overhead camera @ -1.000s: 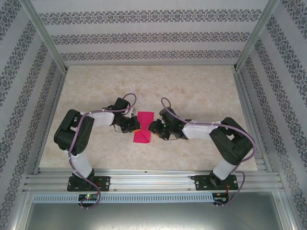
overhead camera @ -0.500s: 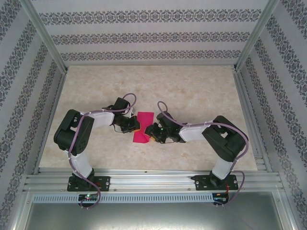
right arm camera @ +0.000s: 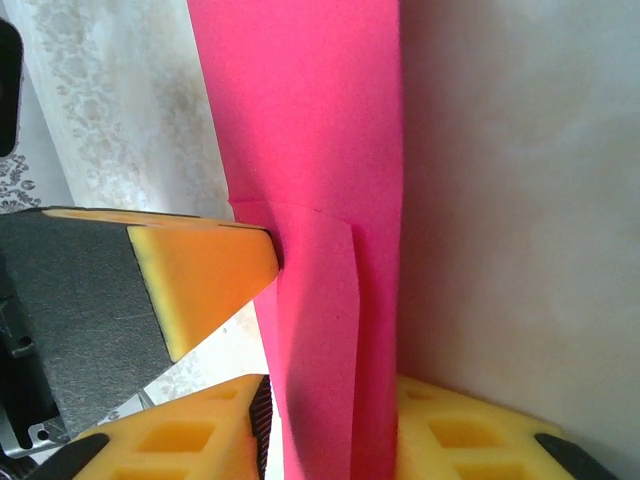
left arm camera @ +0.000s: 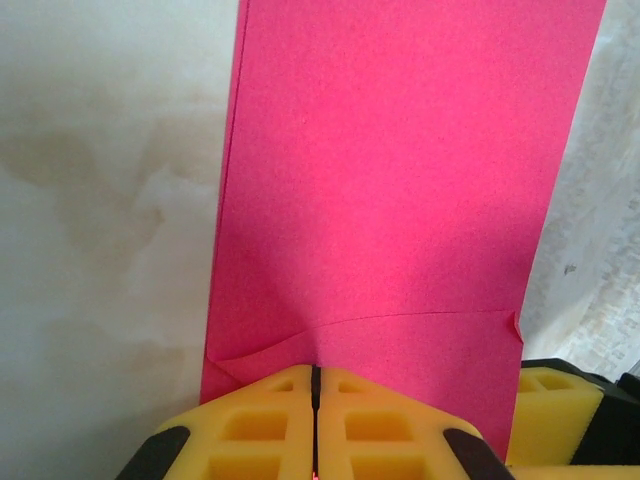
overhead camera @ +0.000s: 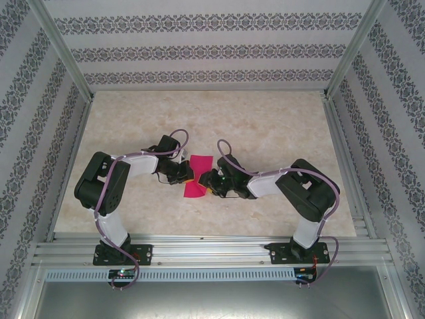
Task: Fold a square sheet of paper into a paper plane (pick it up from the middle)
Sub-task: Turn over the paper at the center of the table.
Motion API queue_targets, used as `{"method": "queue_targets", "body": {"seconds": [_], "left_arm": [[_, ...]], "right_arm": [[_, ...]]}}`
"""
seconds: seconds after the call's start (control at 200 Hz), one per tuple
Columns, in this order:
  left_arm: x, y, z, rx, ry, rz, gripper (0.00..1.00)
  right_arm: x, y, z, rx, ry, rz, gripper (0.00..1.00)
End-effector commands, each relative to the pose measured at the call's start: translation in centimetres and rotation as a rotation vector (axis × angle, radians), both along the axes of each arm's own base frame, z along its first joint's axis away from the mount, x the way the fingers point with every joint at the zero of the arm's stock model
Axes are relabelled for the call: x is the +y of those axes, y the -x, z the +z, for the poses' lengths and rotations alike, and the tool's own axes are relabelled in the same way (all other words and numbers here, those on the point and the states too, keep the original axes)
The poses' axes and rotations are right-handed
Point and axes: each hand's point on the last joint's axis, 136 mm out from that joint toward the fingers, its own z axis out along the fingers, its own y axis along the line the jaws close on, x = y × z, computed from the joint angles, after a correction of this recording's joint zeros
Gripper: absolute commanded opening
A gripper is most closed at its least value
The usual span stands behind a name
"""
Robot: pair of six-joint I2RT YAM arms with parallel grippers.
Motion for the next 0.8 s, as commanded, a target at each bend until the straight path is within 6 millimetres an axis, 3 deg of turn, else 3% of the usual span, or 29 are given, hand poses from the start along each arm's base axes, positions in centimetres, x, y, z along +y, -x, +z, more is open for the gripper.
{"method": "queue_targets", "body": {"seconds": [0.0,0.585,0.794], "left_arm": [[0.0,0.0,0.8,0.003,-0.016,0.009,0.09],[0.1,0.0,0.9,0.001,-0.019,0.011,0.09],[-0.5,-0.4,2.1,-0.020,0.018,0.005,0.12]], "right_arm": [[-0.1,-0.8,0.5,-0.042,-0.008,0.006,0.33],[-0.3,-0.3,0.1,-0.036,-0.021,0.043,0.18],[-0.2,0.0,0.1,-0.034,-0.024,0.072,0.11]]}}
